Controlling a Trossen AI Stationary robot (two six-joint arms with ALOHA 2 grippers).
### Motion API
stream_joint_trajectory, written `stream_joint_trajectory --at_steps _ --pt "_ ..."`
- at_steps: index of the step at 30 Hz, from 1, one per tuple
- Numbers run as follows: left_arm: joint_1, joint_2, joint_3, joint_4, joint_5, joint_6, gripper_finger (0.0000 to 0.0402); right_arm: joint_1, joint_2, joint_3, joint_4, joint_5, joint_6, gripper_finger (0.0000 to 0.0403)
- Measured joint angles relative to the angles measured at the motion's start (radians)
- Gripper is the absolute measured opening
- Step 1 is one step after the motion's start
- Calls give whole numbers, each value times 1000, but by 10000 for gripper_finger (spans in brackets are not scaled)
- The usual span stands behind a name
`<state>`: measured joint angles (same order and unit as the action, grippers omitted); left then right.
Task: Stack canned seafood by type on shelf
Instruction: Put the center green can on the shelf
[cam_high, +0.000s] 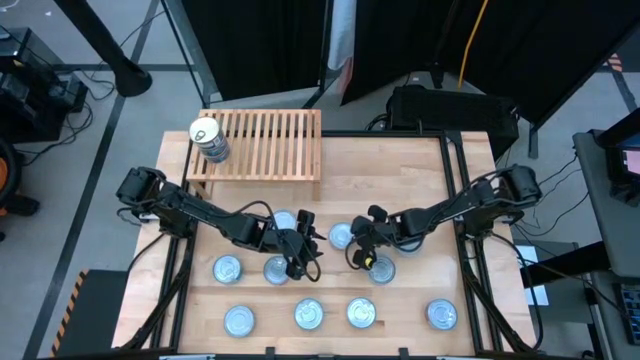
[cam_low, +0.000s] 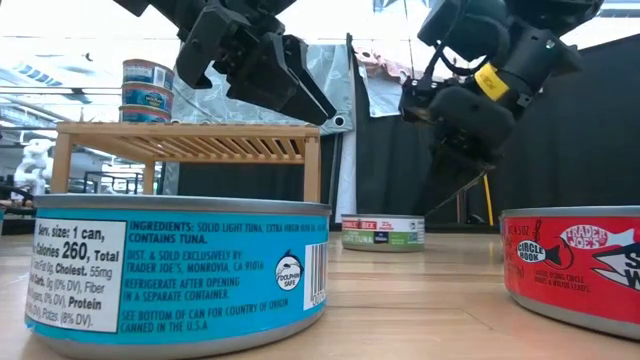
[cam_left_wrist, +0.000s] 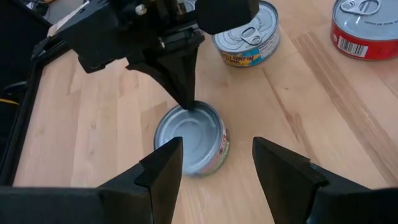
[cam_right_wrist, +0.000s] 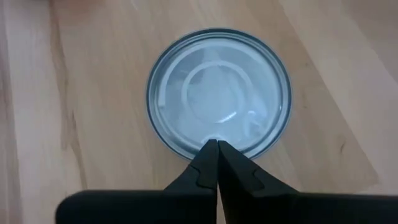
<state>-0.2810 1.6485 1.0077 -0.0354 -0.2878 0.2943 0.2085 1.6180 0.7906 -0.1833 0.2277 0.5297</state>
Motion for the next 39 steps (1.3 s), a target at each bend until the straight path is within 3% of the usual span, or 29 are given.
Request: stream_joint_trajectory --at_steps 8,25,39 --pt "0 0 0 -5 0 0 200 15 -66 20 -32 0 -14 0" --pt "0 0 0 -3 0 0 200 15 -8 23 -72 6 -3 0" --pt "0 0 0 -3 0 1 200 16 -32 80 -249 7 41 0"
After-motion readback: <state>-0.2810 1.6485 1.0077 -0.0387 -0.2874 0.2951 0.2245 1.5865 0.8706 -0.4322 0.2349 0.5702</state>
